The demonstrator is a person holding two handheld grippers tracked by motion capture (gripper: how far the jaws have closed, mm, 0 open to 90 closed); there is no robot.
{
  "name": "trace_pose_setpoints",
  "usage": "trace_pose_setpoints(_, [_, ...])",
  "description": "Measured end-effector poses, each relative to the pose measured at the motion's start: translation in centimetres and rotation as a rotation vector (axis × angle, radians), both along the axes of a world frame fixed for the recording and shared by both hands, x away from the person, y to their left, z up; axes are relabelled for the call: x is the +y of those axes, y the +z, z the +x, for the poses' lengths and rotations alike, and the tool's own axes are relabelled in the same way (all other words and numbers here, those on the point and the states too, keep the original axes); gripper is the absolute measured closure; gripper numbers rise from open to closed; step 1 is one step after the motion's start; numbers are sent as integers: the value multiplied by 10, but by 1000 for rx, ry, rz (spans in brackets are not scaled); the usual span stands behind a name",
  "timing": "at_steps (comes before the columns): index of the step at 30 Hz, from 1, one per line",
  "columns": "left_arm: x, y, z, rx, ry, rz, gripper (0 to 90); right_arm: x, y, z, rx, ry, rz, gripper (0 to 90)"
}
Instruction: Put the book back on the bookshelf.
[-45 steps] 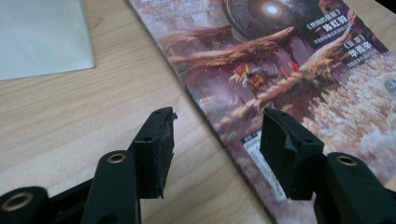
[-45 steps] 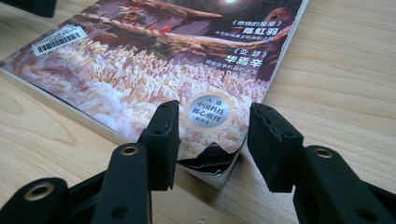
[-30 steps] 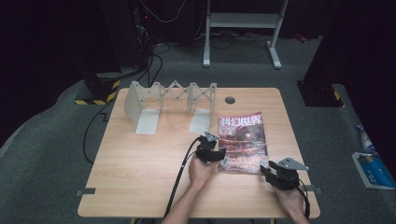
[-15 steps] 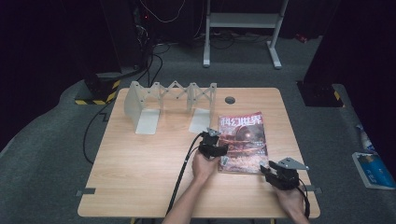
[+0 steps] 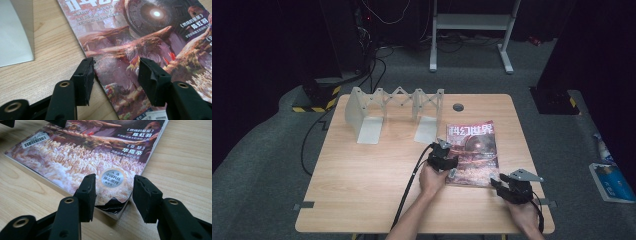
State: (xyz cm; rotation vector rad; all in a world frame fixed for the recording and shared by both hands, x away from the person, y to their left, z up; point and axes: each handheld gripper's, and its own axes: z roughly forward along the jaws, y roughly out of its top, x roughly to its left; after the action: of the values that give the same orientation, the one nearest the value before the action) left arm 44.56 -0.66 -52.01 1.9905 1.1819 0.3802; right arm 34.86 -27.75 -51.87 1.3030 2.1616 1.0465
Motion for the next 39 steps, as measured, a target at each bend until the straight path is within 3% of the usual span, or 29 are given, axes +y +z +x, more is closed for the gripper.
trace_pose_setpoints(14, [-4,2,-21,-63,-35,71,527,-2,2,-8,21,18,-8,535])
trace_pose_setpoints(39, [-4,1,-67,-75,-36,83,534,-8,2,-43,38,63,7,535])
